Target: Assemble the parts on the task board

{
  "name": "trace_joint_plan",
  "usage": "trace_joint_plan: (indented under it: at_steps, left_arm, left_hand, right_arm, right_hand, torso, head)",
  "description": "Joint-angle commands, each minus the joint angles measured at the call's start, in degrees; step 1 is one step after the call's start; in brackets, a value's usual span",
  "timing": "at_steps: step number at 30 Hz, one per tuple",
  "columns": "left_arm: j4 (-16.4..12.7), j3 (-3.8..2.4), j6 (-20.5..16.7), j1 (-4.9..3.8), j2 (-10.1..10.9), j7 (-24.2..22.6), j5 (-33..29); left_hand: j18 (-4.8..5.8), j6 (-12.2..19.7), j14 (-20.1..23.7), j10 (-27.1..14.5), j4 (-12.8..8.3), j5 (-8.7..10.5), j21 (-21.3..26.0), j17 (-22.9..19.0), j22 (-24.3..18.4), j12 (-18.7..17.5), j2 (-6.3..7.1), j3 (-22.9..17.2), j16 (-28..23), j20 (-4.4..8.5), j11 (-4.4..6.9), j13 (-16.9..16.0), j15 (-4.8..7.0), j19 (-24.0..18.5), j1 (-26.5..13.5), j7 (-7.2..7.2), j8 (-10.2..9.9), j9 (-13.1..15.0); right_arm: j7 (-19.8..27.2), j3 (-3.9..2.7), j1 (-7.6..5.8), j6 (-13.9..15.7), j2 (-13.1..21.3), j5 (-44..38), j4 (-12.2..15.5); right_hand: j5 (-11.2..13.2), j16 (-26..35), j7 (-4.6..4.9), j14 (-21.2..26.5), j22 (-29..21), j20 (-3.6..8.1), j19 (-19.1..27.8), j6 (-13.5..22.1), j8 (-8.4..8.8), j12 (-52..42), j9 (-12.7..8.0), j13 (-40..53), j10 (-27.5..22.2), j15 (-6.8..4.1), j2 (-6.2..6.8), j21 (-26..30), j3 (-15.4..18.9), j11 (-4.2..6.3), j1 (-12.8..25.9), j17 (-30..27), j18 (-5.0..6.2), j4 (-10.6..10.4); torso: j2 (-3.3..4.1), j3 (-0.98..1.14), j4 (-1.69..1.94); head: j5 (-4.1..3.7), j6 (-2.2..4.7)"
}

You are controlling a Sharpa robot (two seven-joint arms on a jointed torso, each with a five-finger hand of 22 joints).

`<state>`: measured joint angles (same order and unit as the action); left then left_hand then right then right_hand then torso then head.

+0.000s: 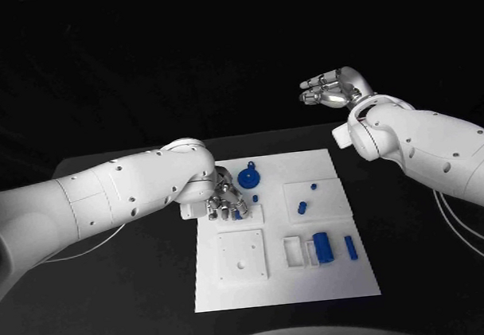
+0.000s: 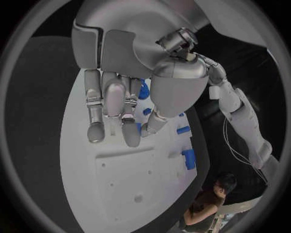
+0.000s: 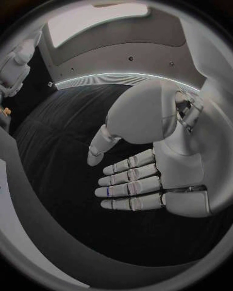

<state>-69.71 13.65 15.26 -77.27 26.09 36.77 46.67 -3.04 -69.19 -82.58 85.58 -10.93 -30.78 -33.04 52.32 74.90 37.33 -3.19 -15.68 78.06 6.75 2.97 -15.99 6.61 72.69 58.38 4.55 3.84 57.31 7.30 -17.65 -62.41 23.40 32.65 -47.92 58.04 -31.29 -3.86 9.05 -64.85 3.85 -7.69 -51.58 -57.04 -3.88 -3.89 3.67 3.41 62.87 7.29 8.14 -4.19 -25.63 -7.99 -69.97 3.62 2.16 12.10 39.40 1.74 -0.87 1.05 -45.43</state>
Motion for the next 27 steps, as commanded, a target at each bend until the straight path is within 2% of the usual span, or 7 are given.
trace_joint_plan:
  at_steps: [1,6,11,17,23,27]
  left_arm:
    - [-0.03,0.14,0.12,0.54,-0.49,0.01,0.09]
    - [0.1,0.13,-0.16,0.77,-0.75,0.11,0.1]
    - [0.04,0.13,0.04,0.87,-0.82,0.24,0.1]
    - [0.01,0.13,-0.26,0.91,-0.68,0.26,0.34]
    - [-0.01,0.13,-0.85,0.94,-0.45,0.12,0.83]
    - [-0.02,0.13,-1.19,0.95,-0.39,-0.01,1.21]
  left_hand:
    - [0.0,-9.98,-0.11,1.23,-0.85,0.39,0.15,-0.06,1.03,0.21,-2.61,-1.01,0.05,-0.02,1.91,0.06,0.32,0.11,2.44,-7.33,-0.02,-0.05]
    - [-0.04,-9.95,-0.09,1.23,-0.53,1.26,0.09,-0.18,1.02,0.18,-2.72,-0.82,-0.05,-0.08,1.9,0.07,0.32,0.09,2.41,-7.34,-0.02,0.0]
    - [-0.25,-9.99,-0.05,1.24,-0.3,2.35,0.14,-0.18,1.0,0.05,-1.84,0.19,-0.13,-0.38,1.88,0.08,0.26,-0.03,2.68,-7.37,-0.01,-0.09]
    - [-0.51,-9.91,0.02,1.23,2.45,4.03,0.26,-0.25,0.96,-0.11,0.15,3.2,-0.24,-0.66,1.91,-0.02,0.25,-0.07,3.1,-7.55,-0.04,-0.45]
    - [-0.36,-10.04,0.04,1.24,6.37,7.63,0.41,-0.43,0.95,-0.18,2.24,6.04,-0.38,-0.51,1.97,-0.01,0.37,0.08,2.44,-7.8,-0.02,-0.72]
    - [-0.27,-10.19,0.07,1.24,7.99,10.35,0.52,-0.57,0.93,-0.18,3.08,7.22,-0.47,-0.42,1.99,-0.01,0.4,0.09,2.13,-7.86,-0.02,-0.75]
  right_arm:
    - [0.4,0.0,0.07,-0.84,-0.09,-0.59,0.16]
    - [0.41,0.0,0.15,-0.91,-0.09,-0.6,0.2]
    - [0.39,0.0,0.22,-0.96,-0.05,-0.61,0.26]
    - [0.37,0.0,0.31,-0.95,0.05,-0.61,0.34]
    - [0.34,0.0,0.42,-0.86,0.1,-0.61,0.37]
    - [0.32,0.0,0.48,-0.81,0.1,-0.62,0.39]
  right_hand:
    - [-0.16,0.26,0.3,0.43,-0.09,0.1,0.28,0.05,0.32,0.26,-0.05,-0.09,-0.43,0.15,-0.36,0.18,0.13,-0.13,0.0,-0.07,0.26,0.33]
    - [-0.18,0.26,0.3,0.49,-0.09,0.08,0.34,0.03,0.31,0.26,-0.05,-0.09,-0.45,0.18,-0.36,0.19,0.04,-0.15,-0.03,-0.07,0.25,0.42]
    - [-0.16,0.27,0.33,0.59,-0.1,0.05,0.42,0.28,0.34,0.27,-0.07,-0.09,-0.55,0.27,-0.25,0.21,0.2,-0.18,-0.01,-0.08,0.22,0.44]
    - [-0.18,0.26,0.34,0.72,-0.09,-0.01,0.56,0.47,0.33,0.25,-0.07,-0.09,-0.64,0.32,-0.3,0.21,0.63,-0.22,-0.12,-0.07,0.23,0.46]
    - [-0.21,0.26,0.42,1.0,-0.11,-0.13,0.83,1.07,0.35,0.25,-0.09,-0.09,-0.78,0.43,-0.28,0.25,1.08,-0.28,-0.25,-0.07,0.21,0.55]
    - [-0.22,0.26,0.46,1.5,-0.13,-0.29,1.57,1.49,0.36,0.25,-0.11,-0.09,-0.96,0.6,-0.34,0.28,1.58,-0.35,-0.41,-0.08,0.21,0.66]
  torso:
    - [0.02,0.02,-0.01]
    - [0.0,0.02,-0.02]
    - [-0.03,0.0,0.02]
    - [-0.01,-0.01,0.04]
    - [0.01,-0.02,0.06]
    - [-0.01,-0.03,0.04]
  head:
    - [-0.02,0.01]
    - [-0.02,-0.01]
    - [-0.14,-0.01]
    - [-0.26,0.14]
    - [-0.24,0.24]
    - [-0.2,0.27]
